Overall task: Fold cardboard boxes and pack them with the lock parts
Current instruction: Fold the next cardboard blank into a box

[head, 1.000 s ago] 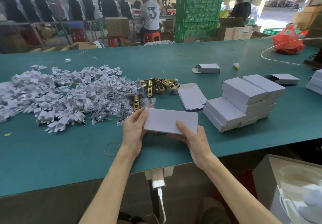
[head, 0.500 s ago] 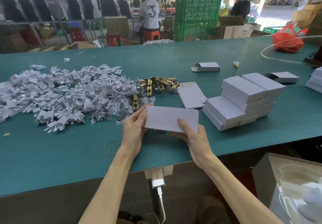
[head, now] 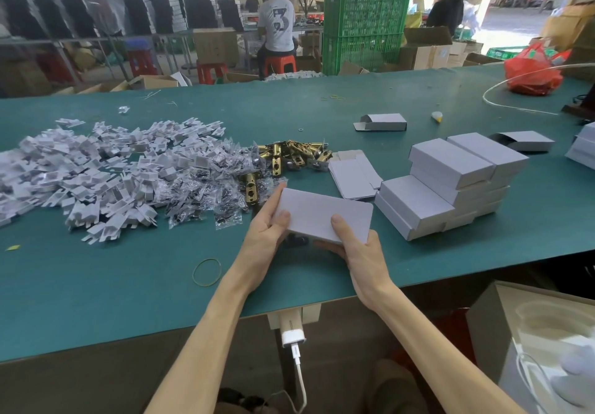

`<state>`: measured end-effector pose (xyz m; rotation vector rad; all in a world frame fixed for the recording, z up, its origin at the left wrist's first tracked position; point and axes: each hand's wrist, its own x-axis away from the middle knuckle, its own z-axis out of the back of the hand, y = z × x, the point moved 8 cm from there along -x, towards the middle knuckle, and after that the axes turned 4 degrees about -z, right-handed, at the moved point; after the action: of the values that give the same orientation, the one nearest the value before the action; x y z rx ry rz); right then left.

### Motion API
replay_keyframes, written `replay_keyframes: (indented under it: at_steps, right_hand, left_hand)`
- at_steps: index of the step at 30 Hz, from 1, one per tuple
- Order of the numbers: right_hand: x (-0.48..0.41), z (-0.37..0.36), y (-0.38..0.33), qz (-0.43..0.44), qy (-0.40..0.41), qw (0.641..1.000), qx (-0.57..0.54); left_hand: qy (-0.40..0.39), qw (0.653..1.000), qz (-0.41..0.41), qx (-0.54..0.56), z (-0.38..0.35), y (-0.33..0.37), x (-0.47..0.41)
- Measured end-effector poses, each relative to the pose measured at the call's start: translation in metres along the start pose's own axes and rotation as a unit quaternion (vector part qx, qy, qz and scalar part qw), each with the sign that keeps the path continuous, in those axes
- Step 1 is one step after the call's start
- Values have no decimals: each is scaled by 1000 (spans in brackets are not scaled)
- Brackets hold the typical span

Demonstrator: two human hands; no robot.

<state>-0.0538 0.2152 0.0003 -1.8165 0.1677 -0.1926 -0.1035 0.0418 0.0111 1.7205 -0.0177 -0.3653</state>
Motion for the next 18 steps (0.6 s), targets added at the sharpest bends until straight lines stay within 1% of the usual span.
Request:
replay_keyframes:
  at_steps: [4, 11, 14, 17, 18]
  right_hand:
    - [1, 0, 0, 5, 0, 1000, 16]
    - [2, -3, -4, 13, -9, 1000, 20]
    - [6, -10, -10, 35, -23, 998, 54]
    - [14, -25, -18, 88, -69, 989, 91]
    - [18, -29, -21, 118, -76, 984, 109]
  left_hand:
    - [-14, 1000, 3, -27, -3, -2, 0]
    - [-13, 1000, -3, -15, -2, 1, 0]
    - [26, 1000, -7, 15, 3, 2, -2]
    - [84, 995, -8, 54, 12, 1, -3]
    - [98, 993, -8, 71, 14, 2, -2]
